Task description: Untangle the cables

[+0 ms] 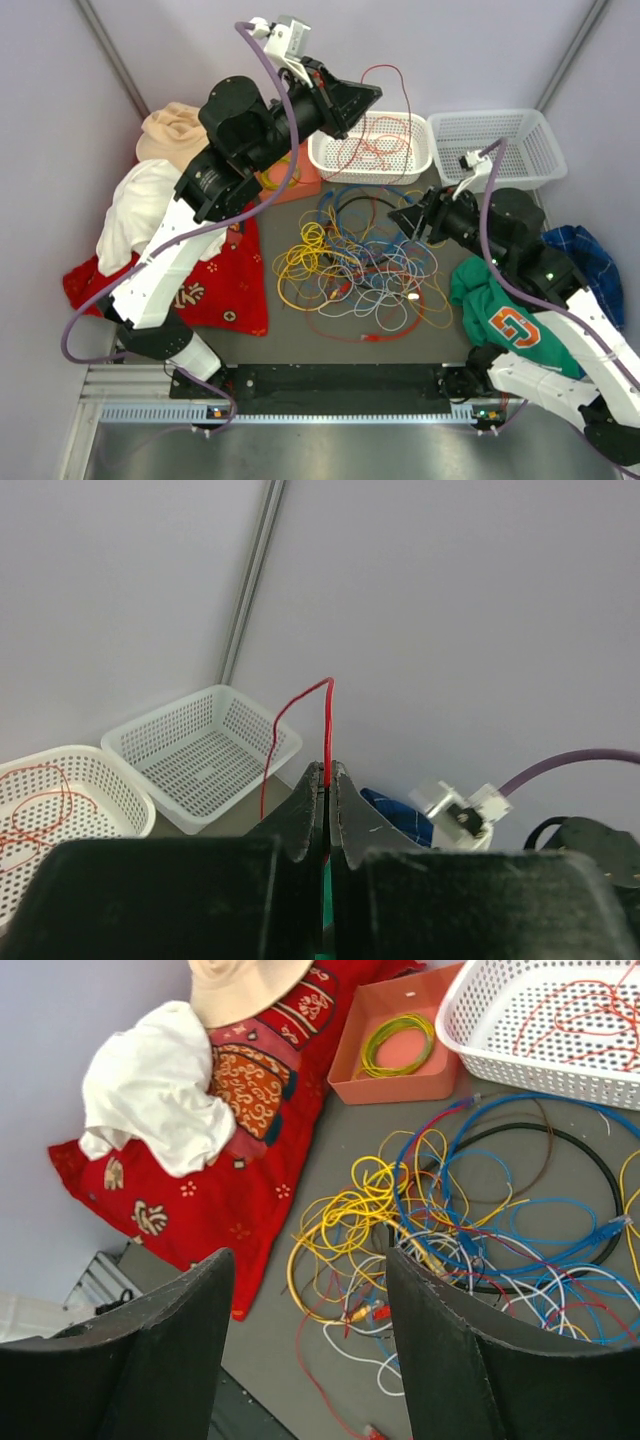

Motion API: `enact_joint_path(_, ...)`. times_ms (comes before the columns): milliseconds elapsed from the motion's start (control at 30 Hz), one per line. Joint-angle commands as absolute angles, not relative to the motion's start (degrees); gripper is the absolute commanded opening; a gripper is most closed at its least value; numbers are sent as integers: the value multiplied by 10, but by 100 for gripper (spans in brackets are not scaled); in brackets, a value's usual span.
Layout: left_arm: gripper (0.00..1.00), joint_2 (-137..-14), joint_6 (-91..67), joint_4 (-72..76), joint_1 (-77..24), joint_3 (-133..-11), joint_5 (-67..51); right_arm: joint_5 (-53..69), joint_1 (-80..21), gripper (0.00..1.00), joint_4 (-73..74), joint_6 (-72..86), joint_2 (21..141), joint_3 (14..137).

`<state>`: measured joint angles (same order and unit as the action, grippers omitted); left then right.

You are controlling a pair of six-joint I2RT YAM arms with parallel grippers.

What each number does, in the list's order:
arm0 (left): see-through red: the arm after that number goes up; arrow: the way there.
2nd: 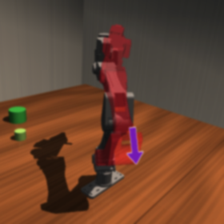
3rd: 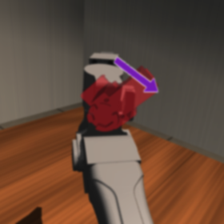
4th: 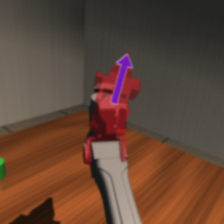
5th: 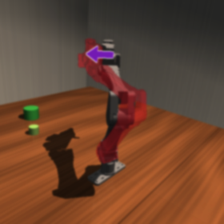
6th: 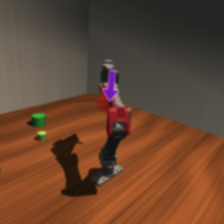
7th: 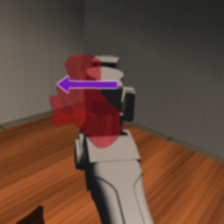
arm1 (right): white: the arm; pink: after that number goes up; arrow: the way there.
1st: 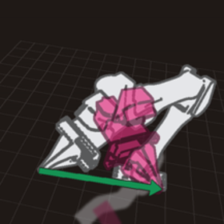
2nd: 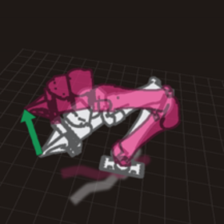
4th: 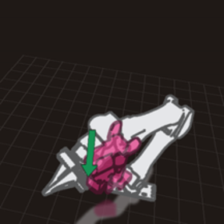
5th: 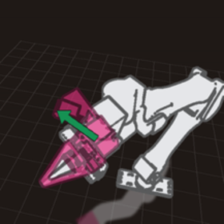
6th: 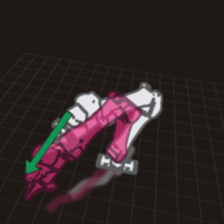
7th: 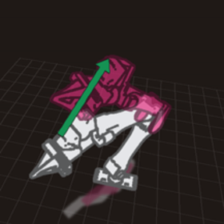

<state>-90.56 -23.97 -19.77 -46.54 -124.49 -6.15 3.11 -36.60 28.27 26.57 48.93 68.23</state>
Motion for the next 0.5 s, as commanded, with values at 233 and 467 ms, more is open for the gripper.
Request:
enact_joint_path(233,0,-895,-258,-187,-464,-1269,-76,-65,-367,59,170,229,541,636)
enact_joint_path(467,0,-890,-271,-189,-464,-1266,-91,-76,-367,59,87,229,607,645)
